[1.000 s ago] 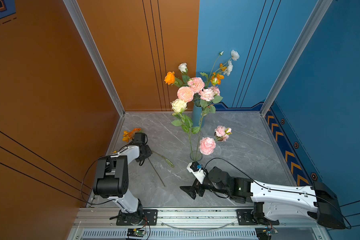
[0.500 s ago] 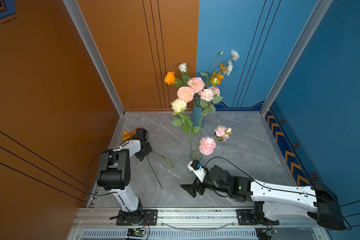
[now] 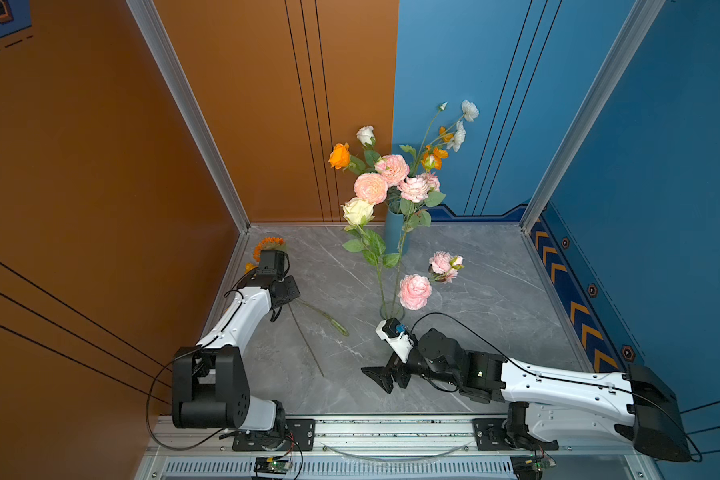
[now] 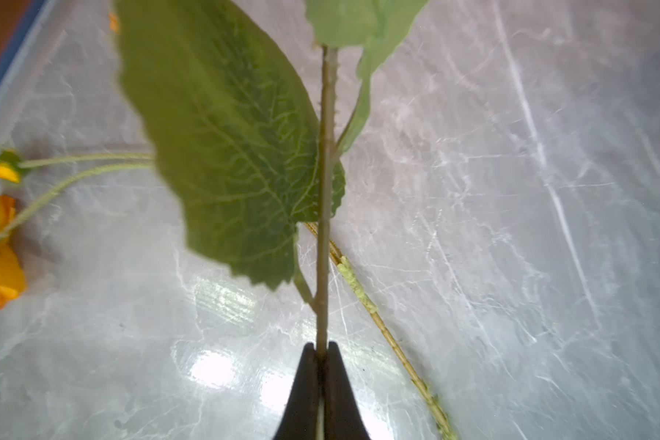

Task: Arrange the flowers into the vase
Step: 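Lift the orange gerbera upright with the left gripper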

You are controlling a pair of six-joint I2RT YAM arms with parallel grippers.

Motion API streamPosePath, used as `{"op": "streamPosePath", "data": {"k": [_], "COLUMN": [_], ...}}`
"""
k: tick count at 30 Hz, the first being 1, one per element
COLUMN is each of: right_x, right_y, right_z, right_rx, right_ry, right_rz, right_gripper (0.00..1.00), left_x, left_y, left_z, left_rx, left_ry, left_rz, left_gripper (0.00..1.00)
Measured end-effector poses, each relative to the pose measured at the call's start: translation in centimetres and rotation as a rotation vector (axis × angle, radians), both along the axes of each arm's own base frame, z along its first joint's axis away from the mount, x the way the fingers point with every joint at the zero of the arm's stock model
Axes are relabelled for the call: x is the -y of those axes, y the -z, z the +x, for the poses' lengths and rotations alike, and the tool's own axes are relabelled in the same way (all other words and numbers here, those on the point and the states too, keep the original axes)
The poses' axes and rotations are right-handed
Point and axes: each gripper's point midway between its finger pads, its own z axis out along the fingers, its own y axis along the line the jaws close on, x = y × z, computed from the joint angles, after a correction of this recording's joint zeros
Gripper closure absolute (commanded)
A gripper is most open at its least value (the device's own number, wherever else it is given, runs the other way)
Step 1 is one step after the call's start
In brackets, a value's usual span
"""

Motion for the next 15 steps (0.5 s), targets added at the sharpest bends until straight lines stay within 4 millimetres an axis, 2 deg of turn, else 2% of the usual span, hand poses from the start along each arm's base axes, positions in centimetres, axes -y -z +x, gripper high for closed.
{"op": "streamPosePath", "data": {"k": [6,15], "right_x": [-0.3,0.4], "right_y": [-1.2,-2.2], "right_z": [0.2,0.1], "right_rx": [0.01,0.014], "right_ry": [0.0,0.007], "right_rz": [0.019,0.038], "right_gripper": [0.0,0.0], "left_x": [1.0,5.4], "left_y": [-4.7,-18.1], "left_z": [-0.9,-4.0], "left_rx": [0.135,0.711], "left_ry": [0.033,0.16], "left_rz": [-0.041,-0.103], "left_gripper": [1.0,1.0]}}
